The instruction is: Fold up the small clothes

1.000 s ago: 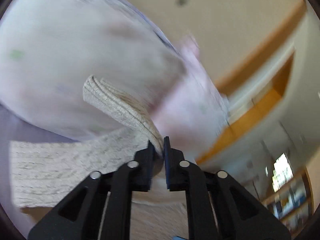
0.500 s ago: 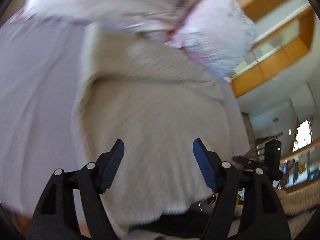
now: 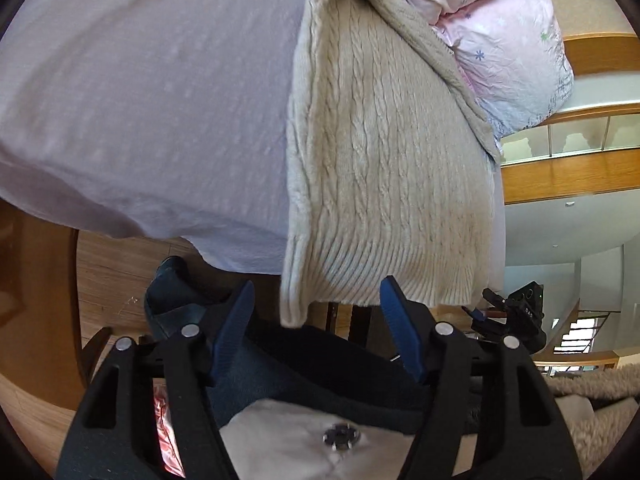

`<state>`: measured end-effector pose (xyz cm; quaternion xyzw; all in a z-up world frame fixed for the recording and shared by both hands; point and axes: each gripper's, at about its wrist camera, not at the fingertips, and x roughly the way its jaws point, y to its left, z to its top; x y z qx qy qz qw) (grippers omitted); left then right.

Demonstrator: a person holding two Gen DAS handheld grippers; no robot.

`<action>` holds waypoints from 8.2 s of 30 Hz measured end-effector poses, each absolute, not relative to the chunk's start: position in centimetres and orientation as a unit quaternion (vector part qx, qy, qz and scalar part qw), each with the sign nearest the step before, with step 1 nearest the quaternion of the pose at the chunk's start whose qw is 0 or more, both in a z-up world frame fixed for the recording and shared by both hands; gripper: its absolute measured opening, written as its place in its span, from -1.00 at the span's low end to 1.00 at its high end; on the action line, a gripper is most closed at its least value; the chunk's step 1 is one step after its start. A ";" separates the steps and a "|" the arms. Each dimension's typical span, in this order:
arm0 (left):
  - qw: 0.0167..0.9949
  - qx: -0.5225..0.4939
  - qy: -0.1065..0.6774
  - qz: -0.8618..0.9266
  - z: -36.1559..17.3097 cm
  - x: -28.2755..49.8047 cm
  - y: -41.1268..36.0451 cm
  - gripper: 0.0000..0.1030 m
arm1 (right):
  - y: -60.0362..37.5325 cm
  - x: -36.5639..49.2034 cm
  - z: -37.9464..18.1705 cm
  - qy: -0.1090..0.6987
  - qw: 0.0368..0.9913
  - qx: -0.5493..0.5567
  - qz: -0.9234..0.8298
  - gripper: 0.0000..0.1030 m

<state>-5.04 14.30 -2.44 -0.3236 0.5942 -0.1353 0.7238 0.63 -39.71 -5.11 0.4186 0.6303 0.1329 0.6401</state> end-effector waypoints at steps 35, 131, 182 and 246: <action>0.800 -0.377 0.432 -0.177 8.0 19.5 15.6 -0.88 | -36.9 25.3 4.0 0.620 0.736 0.245 0.117 0.04; 0.726 -0.481 0.484 -0.090 -2.4 24.2 20.7 -0.72 | -37.1 26.9 4.8 0.498 0.763 0.409 0.057 0.80; 0.728 -0.313 0.570 -0.220 -0.2 30.4 -12.3 0.32 | -46.7 27.6 1.9 0.531 0.738 0.414 0.033 0.97; 0.849 0.013 0.528 -0.010 -0.1 9.8 -2.9 0.97 | -23.7 10.4 2.7 0.555 0.831 0.001 0.024 0.97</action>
